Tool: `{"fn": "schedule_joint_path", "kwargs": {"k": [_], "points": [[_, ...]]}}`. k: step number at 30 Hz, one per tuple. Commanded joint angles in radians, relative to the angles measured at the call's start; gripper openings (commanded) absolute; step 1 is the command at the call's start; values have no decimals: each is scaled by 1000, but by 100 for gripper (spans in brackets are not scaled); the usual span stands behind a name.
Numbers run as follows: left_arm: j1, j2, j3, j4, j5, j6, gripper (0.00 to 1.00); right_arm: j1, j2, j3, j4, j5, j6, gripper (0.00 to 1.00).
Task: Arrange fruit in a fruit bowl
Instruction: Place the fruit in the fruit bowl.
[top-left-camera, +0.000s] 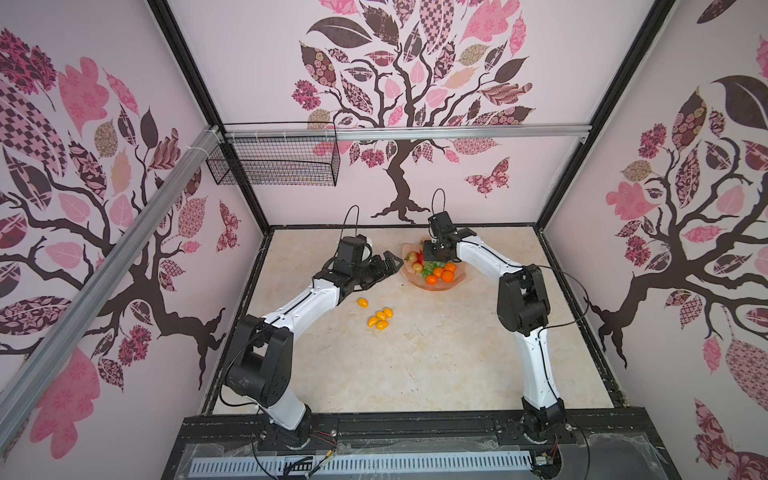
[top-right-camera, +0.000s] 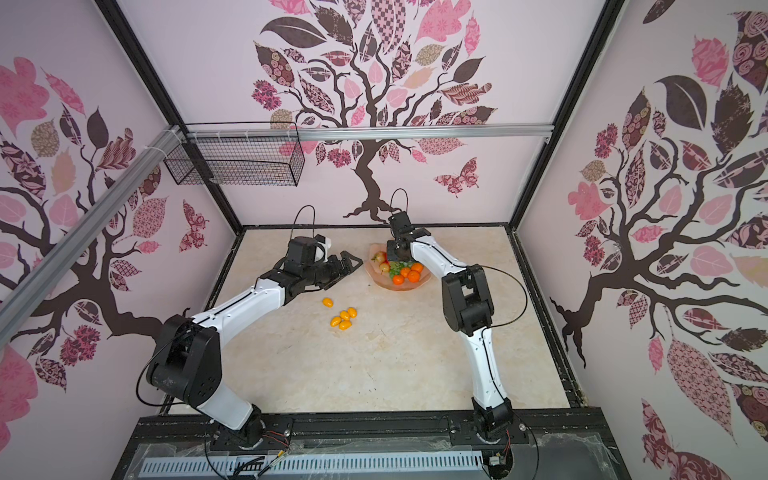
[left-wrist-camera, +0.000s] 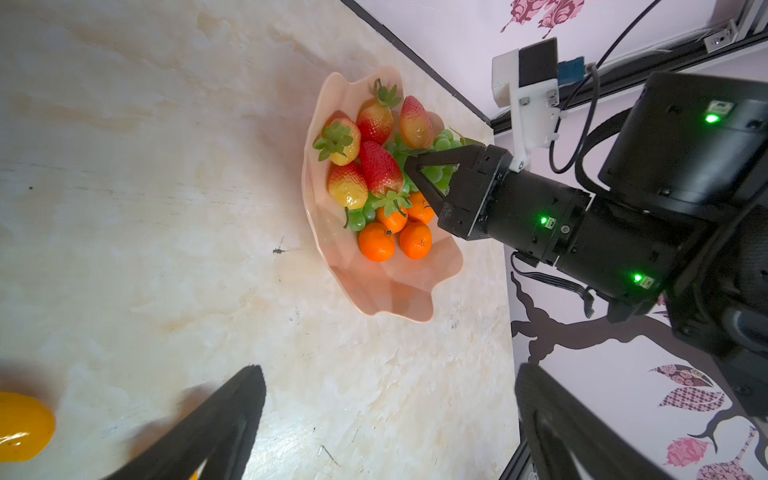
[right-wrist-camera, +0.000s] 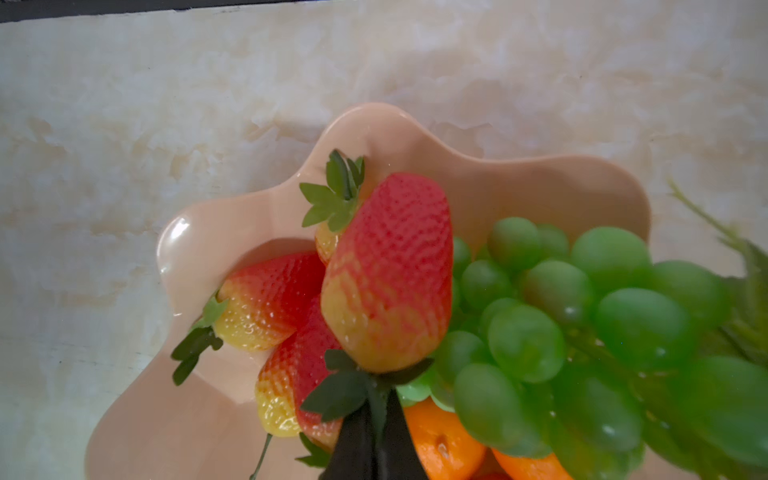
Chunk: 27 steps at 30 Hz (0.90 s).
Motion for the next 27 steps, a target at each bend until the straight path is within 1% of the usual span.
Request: {"fn": "schedule_joint_path", "kwargs": {"k": [1, 6, 9, 18, 21, 27], "points": [[-4, 11, 46, -5, 5, 14, 98, -6, 45, 40, -39, 10, 24, 5], [-6, 8, 45, -18, 6, 16, 98, -8, 32, 35, -38, -4, 27, 9], [-4, 3, 46, -25, 8, 20, 98, -8, 13, 31, -30, -12, 25, 17], [-6, -35, 52, -62, 4, 30, 98, -7, -79, -10, -13, -45, 29, 29], [-5, -69, 48, -97, -12, 52, 98, -6, -148, -71, 27, -51, 29, 36], [-5, -167, 14, -173, -70, 96, 98, -5, -326, -277, 152, -63, 35, 47]]}}
